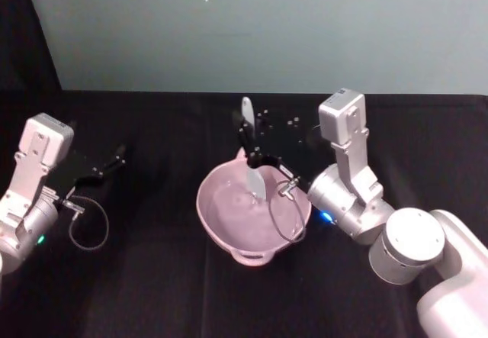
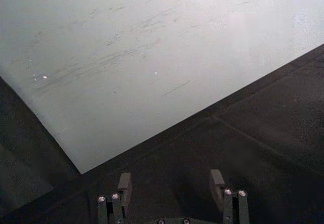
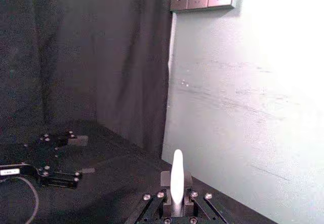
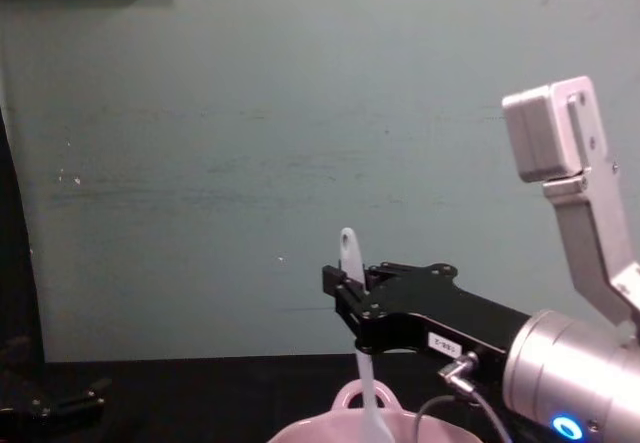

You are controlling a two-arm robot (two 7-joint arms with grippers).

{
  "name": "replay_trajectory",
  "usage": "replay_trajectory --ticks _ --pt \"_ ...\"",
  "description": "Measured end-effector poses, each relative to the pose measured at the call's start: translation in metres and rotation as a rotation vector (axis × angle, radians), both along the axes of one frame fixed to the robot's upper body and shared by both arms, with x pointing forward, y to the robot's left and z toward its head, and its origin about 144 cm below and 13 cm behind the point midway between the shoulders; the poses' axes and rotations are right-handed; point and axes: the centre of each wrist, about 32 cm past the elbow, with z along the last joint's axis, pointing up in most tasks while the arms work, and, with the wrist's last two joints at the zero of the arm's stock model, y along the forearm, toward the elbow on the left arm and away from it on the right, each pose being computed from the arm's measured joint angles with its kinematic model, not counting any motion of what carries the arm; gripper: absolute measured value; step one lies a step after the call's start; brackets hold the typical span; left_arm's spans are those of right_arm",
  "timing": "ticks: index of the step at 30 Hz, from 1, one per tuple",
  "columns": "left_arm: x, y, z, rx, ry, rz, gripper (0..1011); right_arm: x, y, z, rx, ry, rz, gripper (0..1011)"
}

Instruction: Use the one hand to pick up the spoon and stir the clear water in the bowl.

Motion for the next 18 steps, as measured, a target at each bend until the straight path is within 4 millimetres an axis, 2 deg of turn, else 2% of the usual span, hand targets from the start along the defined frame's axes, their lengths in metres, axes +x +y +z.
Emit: replay_trajectory --ticks 9,18 --pt "0.0 0.0 0.0 0.0 0.0 0.0 1011 -0.01 -0.014 0.005 -0.019 -0.002 -0.008 129" --pt "0.0 0.0 0.0 0.0 0.0 0.0 1011 -0.029 -0.009 0.006 0.003 0.013 0.056 129"
